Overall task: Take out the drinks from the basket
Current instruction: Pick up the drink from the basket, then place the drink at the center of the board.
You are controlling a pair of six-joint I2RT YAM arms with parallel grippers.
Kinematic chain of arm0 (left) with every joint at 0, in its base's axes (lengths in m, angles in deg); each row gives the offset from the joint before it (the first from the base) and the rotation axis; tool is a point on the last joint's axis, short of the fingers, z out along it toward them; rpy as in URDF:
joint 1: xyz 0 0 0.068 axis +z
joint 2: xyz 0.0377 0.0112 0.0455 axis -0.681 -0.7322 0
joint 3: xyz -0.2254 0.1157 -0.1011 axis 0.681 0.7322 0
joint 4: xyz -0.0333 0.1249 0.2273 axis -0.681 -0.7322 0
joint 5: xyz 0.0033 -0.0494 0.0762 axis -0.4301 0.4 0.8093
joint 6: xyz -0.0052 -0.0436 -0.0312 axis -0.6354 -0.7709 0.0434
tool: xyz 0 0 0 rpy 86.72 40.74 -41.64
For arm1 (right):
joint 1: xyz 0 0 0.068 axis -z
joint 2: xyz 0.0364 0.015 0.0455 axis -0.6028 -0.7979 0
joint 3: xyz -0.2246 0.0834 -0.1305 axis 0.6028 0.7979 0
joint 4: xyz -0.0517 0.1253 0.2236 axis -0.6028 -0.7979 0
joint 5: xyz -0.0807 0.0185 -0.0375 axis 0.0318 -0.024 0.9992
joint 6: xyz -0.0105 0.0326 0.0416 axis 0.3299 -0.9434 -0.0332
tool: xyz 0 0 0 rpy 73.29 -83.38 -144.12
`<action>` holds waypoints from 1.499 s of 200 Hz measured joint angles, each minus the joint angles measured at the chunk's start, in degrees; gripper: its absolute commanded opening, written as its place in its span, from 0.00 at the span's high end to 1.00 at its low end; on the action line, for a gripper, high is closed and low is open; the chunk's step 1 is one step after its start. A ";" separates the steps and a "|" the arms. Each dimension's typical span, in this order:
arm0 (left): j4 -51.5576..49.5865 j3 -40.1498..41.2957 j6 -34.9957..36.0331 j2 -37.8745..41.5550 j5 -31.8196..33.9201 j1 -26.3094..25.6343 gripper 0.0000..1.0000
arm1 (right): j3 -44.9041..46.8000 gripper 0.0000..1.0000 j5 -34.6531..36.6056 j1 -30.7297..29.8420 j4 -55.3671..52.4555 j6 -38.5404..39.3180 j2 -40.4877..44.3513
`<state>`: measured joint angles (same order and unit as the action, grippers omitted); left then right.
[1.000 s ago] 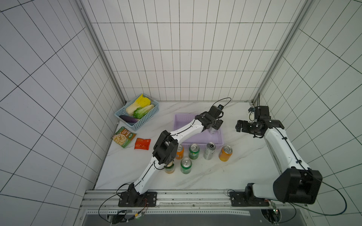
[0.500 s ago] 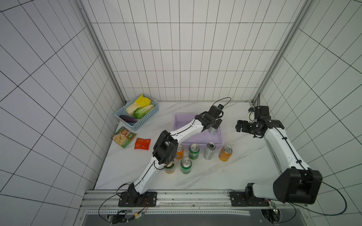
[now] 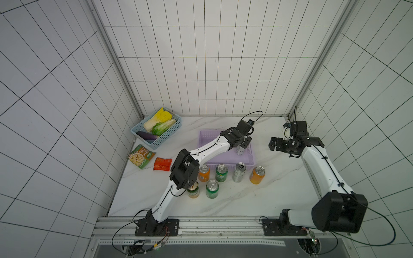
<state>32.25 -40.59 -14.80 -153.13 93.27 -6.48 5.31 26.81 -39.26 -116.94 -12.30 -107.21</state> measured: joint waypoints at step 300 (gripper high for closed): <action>1.44 42.97 -0.85 51.52 17.55 -21.03 0.58 | 0.02 0.01 -0.07 0.37 0.35 0.00 0.00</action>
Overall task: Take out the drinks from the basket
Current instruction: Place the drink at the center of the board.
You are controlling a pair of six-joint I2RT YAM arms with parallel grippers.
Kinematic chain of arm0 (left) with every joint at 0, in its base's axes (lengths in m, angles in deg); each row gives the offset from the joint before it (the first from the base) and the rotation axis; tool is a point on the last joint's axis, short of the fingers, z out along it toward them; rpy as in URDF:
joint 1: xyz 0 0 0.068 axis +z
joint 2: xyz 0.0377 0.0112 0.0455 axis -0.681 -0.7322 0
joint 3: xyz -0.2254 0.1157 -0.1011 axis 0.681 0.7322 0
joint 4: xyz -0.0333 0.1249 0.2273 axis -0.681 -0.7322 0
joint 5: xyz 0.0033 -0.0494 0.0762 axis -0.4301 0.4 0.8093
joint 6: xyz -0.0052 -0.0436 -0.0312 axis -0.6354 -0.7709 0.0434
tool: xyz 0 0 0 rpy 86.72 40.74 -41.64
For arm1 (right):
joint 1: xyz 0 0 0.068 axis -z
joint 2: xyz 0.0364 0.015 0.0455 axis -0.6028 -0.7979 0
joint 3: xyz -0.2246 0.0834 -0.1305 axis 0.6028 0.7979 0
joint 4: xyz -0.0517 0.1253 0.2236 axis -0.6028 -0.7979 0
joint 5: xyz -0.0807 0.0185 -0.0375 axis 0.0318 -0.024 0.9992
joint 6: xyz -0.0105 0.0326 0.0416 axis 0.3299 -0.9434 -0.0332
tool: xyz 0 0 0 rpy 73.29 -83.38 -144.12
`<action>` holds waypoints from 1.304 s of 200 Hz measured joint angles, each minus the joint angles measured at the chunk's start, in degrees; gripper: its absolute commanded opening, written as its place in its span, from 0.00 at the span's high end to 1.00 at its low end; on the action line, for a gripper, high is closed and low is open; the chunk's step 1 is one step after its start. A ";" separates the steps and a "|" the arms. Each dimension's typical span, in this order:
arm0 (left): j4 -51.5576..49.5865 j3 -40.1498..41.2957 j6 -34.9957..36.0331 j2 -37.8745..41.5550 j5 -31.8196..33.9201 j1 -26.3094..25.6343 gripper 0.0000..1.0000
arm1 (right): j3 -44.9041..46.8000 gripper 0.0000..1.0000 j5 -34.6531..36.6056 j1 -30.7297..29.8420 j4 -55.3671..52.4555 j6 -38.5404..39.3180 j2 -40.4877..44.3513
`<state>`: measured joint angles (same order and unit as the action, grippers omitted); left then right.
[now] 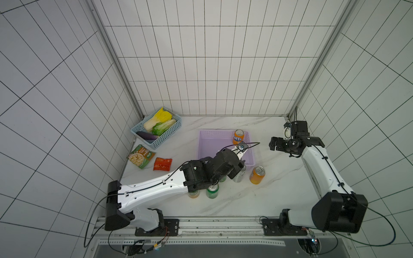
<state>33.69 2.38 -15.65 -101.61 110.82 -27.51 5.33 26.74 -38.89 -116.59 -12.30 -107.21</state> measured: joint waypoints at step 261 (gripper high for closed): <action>12.96 19.15 -11.34 -7.13 -3.87 -4.90 0.60 | 0.00 0.01 0.00 0.00 0.02 0.00 0.00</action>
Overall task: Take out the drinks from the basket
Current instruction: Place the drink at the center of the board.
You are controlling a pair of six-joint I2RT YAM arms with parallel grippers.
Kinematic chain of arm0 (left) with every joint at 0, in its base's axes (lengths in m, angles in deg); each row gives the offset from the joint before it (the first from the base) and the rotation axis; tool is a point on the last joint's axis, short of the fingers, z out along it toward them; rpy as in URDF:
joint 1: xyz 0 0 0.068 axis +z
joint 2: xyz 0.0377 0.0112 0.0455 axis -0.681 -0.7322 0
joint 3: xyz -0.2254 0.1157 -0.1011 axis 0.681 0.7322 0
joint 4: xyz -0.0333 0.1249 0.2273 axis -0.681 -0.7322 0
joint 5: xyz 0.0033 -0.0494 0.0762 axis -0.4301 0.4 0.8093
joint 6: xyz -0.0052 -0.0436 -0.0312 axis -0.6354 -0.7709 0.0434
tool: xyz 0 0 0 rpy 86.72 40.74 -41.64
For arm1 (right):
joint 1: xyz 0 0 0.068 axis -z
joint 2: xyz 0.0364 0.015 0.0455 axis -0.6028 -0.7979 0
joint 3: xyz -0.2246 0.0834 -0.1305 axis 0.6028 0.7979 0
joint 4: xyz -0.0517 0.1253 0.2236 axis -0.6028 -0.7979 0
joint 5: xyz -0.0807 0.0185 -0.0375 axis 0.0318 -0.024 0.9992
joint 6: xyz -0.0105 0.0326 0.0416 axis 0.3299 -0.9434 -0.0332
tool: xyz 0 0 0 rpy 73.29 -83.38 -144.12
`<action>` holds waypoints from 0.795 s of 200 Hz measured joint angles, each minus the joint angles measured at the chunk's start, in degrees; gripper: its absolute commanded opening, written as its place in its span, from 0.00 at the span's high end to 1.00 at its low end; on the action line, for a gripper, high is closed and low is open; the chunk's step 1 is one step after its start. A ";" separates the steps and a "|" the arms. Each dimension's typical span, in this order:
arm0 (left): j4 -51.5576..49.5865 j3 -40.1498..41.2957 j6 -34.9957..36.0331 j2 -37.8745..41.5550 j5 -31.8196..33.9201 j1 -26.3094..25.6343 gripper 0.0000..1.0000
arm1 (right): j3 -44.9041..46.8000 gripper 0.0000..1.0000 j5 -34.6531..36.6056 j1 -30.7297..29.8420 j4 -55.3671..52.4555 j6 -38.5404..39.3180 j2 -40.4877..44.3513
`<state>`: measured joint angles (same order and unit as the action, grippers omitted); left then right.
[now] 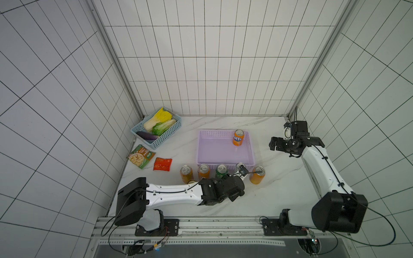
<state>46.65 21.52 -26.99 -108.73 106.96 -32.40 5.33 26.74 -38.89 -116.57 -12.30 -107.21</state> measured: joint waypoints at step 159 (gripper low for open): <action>5.49 2.78 -1.88 -0.96 0.79 0.00 0.36 | 0.00 0.01 -0.20 0.00 0.00 0.02 0.00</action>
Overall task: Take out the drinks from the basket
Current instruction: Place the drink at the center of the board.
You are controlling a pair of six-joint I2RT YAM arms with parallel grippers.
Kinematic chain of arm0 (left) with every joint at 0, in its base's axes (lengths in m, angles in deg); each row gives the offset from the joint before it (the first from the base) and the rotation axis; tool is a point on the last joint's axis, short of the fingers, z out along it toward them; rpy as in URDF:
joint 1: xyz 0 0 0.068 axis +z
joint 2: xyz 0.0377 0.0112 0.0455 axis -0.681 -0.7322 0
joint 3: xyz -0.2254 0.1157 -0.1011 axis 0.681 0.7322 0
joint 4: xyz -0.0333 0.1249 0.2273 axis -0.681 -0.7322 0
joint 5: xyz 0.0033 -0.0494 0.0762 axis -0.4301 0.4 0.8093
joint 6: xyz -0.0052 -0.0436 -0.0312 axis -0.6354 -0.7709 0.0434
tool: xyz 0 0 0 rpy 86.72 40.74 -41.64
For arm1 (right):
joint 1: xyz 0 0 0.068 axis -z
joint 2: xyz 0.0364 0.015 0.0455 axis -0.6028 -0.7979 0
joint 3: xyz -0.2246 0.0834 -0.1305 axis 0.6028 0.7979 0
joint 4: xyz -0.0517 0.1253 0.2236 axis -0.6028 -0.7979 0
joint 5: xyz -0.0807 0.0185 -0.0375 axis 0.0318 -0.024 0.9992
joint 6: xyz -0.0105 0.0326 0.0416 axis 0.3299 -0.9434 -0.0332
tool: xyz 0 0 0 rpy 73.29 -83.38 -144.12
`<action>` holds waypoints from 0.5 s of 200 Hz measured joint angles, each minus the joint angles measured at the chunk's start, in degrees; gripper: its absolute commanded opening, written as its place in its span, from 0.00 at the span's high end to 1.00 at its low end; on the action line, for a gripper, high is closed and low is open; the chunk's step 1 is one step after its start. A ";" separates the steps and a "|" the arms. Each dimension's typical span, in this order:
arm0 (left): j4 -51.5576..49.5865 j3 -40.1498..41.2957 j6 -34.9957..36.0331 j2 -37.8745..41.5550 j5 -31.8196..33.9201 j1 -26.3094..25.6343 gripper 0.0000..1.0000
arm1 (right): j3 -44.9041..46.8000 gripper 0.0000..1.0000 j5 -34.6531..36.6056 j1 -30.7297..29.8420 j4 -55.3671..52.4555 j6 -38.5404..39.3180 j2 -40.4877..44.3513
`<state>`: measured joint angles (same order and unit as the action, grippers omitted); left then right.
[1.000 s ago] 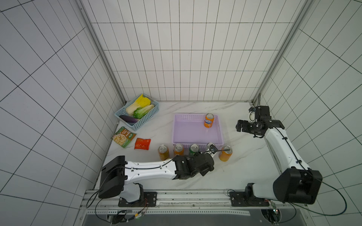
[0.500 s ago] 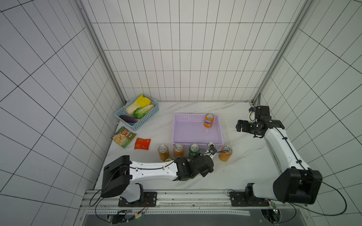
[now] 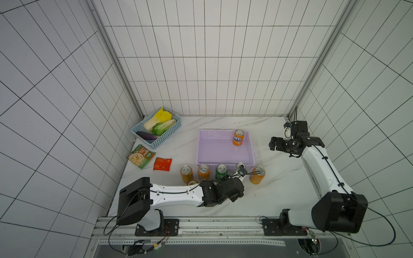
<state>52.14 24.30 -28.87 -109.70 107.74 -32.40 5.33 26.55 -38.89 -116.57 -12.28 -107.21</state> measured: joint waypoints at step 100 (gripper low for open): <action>-0.31 -0.42 -0.28 2.99 1.14 0.00 0.13 | 0.00 0.01 -0.17 0.00 0.00 0.00 0.00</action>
<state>51.83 23.88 -29.16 -106.70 108.88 -32.40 5.33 26.37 -38.89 -116.57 -12.28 -107.21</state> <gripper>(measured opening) 0.849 0.994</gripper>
